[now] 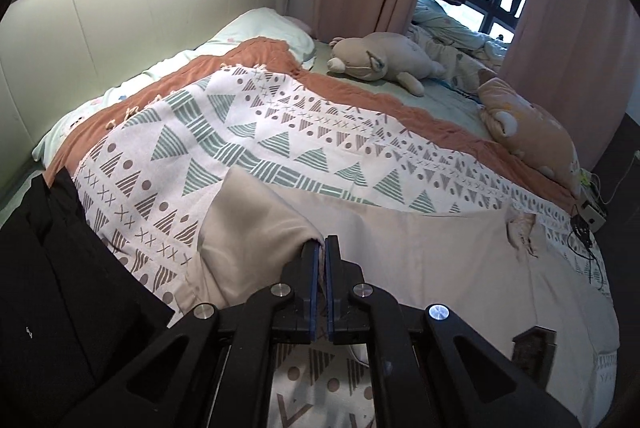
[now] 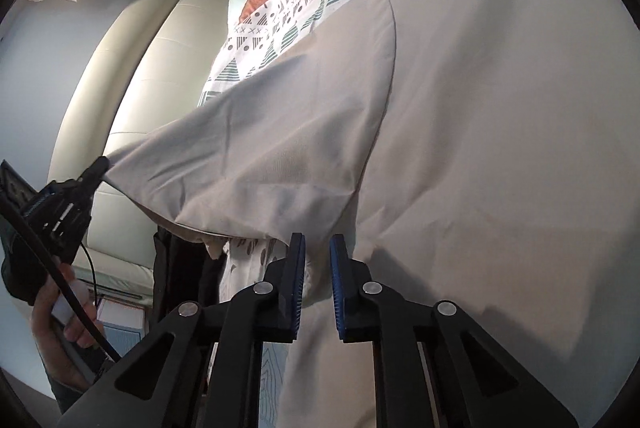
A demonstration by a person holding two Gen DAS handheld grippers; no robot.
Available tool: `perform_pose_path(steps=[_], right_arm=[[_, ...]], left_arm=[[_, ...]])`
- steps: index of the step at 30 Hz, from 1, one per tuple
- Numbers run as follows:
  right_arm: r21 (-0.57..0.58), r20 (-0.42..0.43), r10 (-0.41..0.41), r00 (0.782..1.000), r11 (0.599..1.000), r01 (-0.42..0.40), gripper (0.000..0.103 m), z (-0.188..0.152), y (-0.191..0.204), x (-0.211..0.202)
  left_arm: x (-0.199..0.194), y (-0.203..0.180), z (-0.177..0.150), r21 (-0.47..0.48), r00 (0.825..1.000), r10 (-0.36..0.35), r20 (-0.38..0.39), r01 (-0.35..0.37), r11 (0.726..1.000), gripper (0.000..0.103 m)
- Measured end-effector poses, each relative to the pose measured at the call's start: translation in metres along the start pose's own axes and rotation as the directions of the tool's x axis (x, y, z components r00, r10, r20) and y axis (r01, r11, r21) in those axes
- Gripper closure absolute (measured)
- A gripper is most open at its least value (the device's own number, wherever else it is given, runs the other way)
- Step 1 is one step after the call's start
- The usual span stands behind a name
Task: Fold large clothes
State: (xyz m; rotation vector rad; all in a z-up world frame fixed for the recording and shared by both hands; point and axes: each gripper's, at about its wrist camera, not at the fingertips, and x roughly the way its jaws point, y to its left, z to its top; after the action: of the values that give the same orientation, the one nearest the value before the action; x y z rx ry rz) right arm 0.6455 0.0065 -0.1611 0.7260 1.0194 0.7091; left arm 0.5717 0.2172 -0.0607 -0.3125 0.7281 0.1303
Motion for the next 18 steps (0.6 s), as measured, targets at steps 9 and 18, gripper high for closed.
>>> perform_pose_path(steps=[9, 18], right_arm=[[0.066, -0.047, 0.003, 0.999, 0.998, 0.000, 0.096, 0.010, -0.023, 0.034], [0.134, 0.038, -0.049, 0.998, 0.990, 0.044, 0.066, 0.007, -0.034, -0.020]], left_arm=[[-0.010, -0.065, -0.009, 0.123, 0.991, -0.129, -0.036, 0.132, 0.984, 0.098], [-0.004, -0.117, -0.033, 0.133, 0.964, -0.250, -0.096, 0.261, 0.956, 0.098]])
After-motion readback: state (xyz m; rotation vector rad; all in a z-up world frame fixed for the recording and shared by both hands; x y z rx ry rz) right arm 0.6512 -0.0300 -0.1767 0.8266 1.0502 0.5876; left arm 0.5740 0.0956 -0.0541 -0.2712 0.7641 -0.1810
